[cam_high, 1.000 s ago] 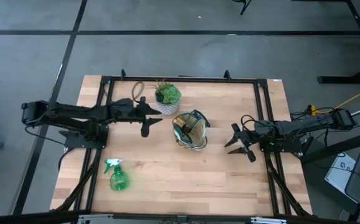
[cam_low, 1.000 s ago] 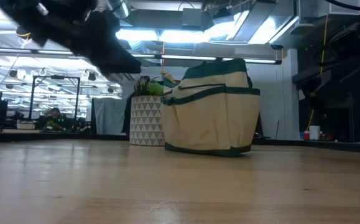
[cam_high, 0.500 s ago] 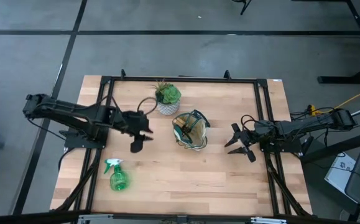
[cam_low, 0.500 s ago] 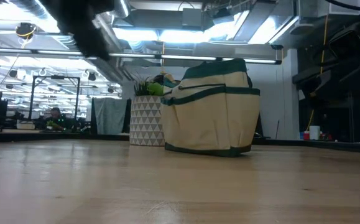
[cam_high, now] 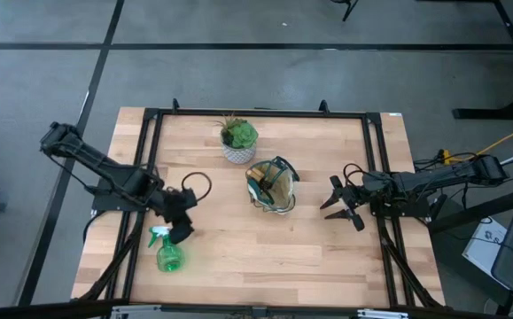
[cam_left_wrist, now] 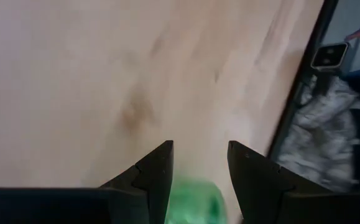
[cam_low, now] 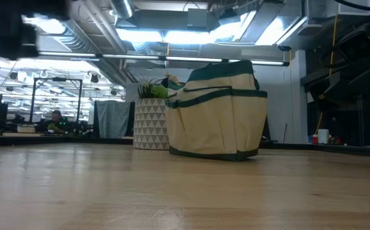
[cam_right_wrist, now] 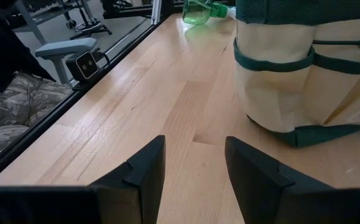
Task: Pick & Place Garden tools in Gardening bag
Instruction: Put the spray bottle into the gardening bag
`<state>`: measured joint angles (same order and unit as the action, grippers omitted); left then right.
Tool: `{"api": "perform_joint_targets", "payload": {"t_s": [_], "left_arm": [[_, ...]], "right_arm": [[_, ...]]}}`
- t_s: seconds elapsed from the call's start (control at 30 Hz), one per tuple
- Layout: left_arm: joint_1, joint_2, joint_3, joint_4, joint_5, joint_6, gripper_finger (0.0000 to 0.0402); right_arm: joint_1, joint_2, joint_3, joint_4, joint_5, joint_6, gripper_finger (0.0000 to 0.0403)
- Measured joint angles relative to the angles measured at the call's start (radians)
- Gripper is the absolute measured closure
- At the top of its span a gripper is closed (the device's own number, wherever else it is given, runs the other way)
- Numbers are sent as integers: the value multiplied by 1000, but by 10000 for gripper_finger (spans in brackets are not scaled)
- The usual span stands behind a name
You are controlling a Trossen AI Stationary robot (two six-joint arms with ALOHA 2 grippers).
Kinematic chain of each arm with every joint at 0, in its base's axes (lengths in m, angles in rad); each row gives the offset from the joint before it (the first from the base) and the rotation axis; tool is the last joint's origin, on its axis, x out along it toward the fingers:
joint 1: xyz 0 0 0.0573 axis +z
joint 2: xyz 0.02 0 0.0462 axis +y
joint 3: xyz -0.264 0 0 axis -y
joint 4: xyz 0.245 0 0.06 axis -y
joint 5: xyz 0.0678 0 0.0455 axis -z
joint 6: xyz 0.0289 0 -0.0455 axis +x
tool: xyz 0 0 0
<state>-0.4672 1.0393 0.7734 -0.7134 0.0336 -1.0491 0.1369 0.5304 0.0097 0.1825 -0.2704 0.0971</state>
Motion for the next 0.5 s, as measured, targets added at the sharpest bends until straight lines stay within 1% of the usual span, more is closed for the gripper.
{"api": "perform_joint_targets", "payload": {"t_s": [0.13,0.27,0.33,0.5], "left_arm": [[-72,0,0,-28,16,-226,254],[-145,0,0,-87,36,-333,254],[-178,0,0,-142,53,-390,254],[-271,0,0,-294,74,-616,254]], "right_arm": [[0,0,0,0,0,0,233],[0,0,0,0,0,0,233],[0,0,0,0,0,0,233],[0,0,0,0,0,0,233]]}}
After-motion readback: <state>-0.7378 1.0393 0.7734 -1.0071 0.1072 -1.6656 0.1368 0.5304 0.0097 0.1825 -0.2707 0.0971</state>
